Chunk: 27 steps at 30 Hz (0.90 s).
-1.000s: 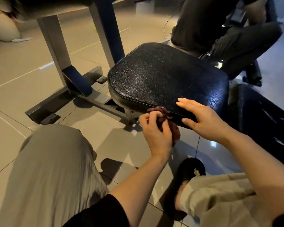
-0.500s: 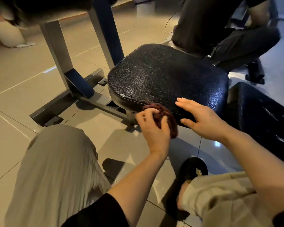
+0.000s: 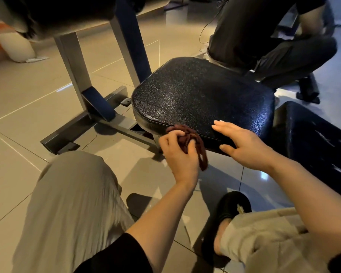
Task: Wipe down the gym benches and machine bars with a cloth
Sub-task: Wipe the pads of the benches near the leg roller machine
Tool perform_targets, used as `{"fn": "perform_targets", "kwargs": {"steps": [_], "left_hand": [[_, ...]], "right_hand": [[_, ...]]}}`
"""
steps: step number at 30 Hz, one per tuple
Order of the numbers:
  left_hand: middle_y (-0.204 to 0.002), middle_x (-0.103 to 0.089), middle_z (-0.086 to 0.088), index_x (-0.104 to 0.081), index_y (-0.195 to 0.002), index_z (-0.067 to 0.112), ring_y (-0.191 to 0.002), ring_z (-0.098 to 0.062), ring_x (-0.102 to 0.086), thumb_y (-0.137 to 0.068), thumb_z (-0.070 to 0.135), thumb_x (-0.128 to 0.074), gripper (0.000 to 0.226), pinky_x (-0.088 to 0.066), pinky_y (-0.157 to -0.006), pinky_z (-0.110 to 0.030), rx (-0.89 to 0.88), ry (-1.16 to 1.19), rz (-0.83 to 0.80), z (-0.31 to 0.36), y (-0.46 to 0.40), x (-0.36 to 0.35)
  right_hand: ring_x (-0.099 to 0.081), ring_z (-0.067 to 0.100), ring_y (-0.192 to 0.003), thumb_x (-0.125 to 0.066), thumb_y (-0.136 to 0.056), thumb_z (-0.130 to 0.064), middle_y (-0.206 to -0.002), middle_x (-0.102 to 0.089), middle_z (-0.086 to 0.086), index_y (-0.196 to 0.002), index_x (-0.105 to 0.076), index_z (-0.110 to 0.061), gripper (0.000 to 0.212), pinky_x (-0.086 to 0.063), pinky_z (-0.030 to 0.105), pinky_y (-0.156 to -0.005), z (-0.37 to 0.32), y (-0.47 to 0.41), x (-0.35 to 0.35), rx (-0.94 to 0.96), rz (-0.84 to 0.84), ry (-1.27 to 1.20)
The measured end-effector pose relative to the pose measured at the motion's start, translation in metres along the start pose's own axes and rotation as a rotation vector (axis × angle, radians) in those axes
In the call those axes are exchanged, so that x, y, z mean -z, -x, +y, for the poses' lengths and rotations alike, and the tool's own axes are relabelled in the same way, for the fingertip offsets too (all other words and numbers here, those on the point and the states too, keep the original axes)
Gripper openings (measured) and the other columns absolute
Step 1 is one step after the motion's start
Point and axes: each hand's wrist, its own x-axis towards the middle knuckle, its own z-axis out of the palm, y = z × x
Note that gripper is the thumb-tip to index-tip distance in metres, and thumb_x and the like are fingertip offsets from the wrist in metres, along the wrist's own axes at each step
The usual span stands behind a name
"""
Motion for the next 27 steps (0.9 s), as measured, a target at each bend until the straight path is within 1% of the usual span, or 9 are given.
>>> {"fn": "perform_targets", "kwargs": {"steps": [3,4,8,11,13,16,21,24,27], "left_hand": [[-0.099,-0.048,-0.004,-0.064,-0.091,0.009,-0.092,-0.007,-0.048,-0.071,-0.001,-0.072,0.024,-0.035,-0.087,-0.009,-0.152,0.012,-0.284,0.010,0.020,-0.004],[-0.099,-0.049,-0.005,-0.064,-0.091,0.008,-0.092,-0.006,-0.048,-0.071,-0.003,-0.070,0.023,-0.035,-0.088,-0.009,-0.178,0.022,-0.294,0.014,0.024,-0.003],[-0.113,-0.042,-0.011,-0.059,-0.105,0.004,-0.100,-0.008,-0.041,-0.079,-0.004,-0.066,0.028,-0.027,-0.095,0.000,-0.011,0.020,0.133,0.016,0.000,0.015],[-0.129,-0.028,-0.011,-0.049,-0.123,0.006,-0.116,-0.016,-0.040,-0.080,-0.008,-0.061,0.047,-0.027,-0.100,-0.001,0.197,0.022,0.294,0.011,-0.032,0.026],[-0.133,-0.026,-0.009,-0.047,-0.127,0.010,-0.119,-0.018,-0.040,-0.077,-0.011,-0.060,0.055,-0.030,-0.105,-0.013,0.233,-0.023,0.285,0.013,-0.036,0.027],[-0.127,-0.034,-0.009,-0.051,-0.123,0.012,-0.109,-0.016,-0.043,-0.077,-0.006,-0.067,0.052,-0.024,-0.096,-0.002,0.210,-0.084,0.151,0.016,-0.022,0.021],[-0.110,-0.042,-0.004,-0.060,-0.108,0.012,-0.094,-0.009,-0.045,-0.068,0.001,-0.078,0.045,-0.029,-0.088,-0.003,0.012,-0.075,-0.107,0.021,0.009,0.012],[-0.107,-0.044,-0.005,-0.062,-0.102,0.010,-0.093,-0.008,-0.045,-0.066,0.000,-0.079,0.042,-0.028,-0.090,0.001,0.006,-0.025,0.042,0.015,0.004,0.019],[-0.111,-0.040,-0.007,-0.061,-0.102,0.011,-0.099,-0.019,-0.048,-0.068,0.000,-0.079,0.040,-0.027,-0.093,0.002,0.104,-0.028,0.264,0.005,-0.014,0.026]], "right_hand": [[-0.020,0.007,-0.146,-0.061,-0.088,0.001,-0.157,-0.029,-0.003,-0.148,-0.038,-0.015,0.066,-0.011,0.015,-0.114,-0.003,0.000,0.001,-0.008,-0.009,0.010],[-0.020,0.008,-0.146,-0.060,-0.087,0.002,-0.157,-0.029,-0.002,-0.148,-0.039,-0.015,0.066,-0.011,0.016,-0.115,-0.004,0.001,0.001,-0.011,-0.008,0.004],[-0.015,0.006,-0.147,-0.061,-0.094,-0.010,-0.159,-0.024,-0.008,-0.151,-0.033,-0.021,0.064,-0.012,0.023,-0.118,-0.006,0.012,0.004,-0.050,-0.034,0.016],[-0.013,0.004,-0.147,-0.058,-0.096,-0.015,-0.159,-0.021,-0.012,-0.152,-0.029,-0.023,0.064,-0.011,0.021,-0.114,-0.006,0.017,0.004,-0.065,-0.047,0.036],[-0.013,0.004,-0.147,-0.058,-0.096,-0.016,-0.159,-0.020,-0.011,-0.152,-0.029,-0.023,0.063,-0.010,0.018,-0.112,-0.007,0.017,0.004,-0.061,-0.045,0.046],[-0.014,0.005,-0.147,-0.058,-0.096,-0.017,-0.159,-0.021,-0.010,-0.152,-0.031,-0.021,0.062,-0.010,0.015,-0.109,-0.009,0.014,0.005,-0.071,-0.052,0.048],[-0.022,0.011,-0.146,-0.063,-0.093,-0.017,-0.158,-0.027,-0.004,-0.149,-0.036,-0.017,0.062,-0.016,0.022,-0.114,-0.011,0.009,0.006,-0.067,-0.030,0.078],[-0.024,0.011,-0.145,-0.063,-0.093,-0.018,-0.158,-0.028,-0.005,-0.149,-0.036,-0.019,0.062,-0.017,0.021,-0.113,-0.010,0.010,0.007,-0.064,-0.038,0.067],[-0.024,0.010,-0.145,-0.062,-0.094,-0.020,-0.158,-0.026,-0.008,-0.150,-0.035,-0.021,0.062,-0.017,0.018,-0.109,-0.009,0.010,0.007,-0.060,-0.037,0.068]]}}
